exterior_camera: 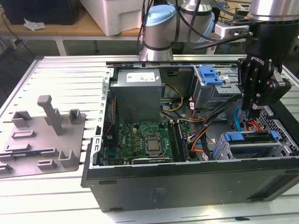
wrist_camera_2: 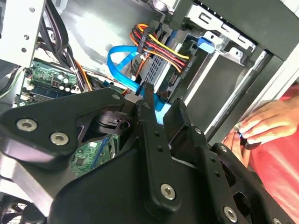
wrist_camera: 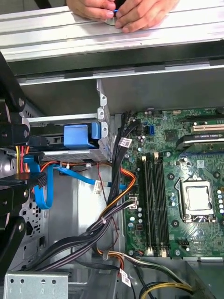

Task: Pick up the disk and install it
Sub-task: 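Insert the second disk wire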

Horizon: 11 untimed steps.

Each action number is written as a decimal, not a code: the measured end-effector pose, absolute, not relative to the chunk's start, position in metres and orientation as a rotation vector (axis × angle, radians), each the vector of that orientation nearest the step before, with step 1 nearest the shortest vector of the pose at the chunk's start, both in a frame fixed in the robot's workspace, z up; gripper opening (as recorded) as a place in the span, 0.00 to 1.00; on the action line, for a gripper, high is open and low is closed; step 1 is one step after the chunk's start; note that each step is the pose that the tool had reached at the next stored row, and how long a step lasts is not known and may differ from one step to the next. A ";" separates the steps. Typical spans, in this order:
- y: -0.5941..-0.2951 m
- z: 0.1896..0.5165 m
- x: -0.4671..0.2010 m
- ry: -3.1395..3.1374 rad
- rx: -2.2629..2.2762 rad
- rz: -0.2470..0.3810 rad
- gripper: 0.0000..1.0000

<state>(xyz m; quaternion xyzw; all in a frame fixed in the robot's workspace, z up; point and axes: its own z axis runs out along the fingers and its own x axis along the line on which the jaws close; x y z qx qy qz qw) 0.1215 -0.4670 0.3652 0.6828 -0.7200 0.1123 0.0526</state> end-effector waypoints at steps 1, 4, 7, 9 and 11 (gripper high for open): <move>-0.467 0.365 0.121 -2.195 2.069 0.341 0.36; -0.467 0.365 0.122 -2.204 2.058 0.340 0.36; -0.467 0.365 0.122 -2.200 2.060 0.343 0.36; -0.467 0.365 0.122 -2.198 2.061 0.345 0.36; -0.467 0.365 0.122 -2.195 2.062 0.346 0.36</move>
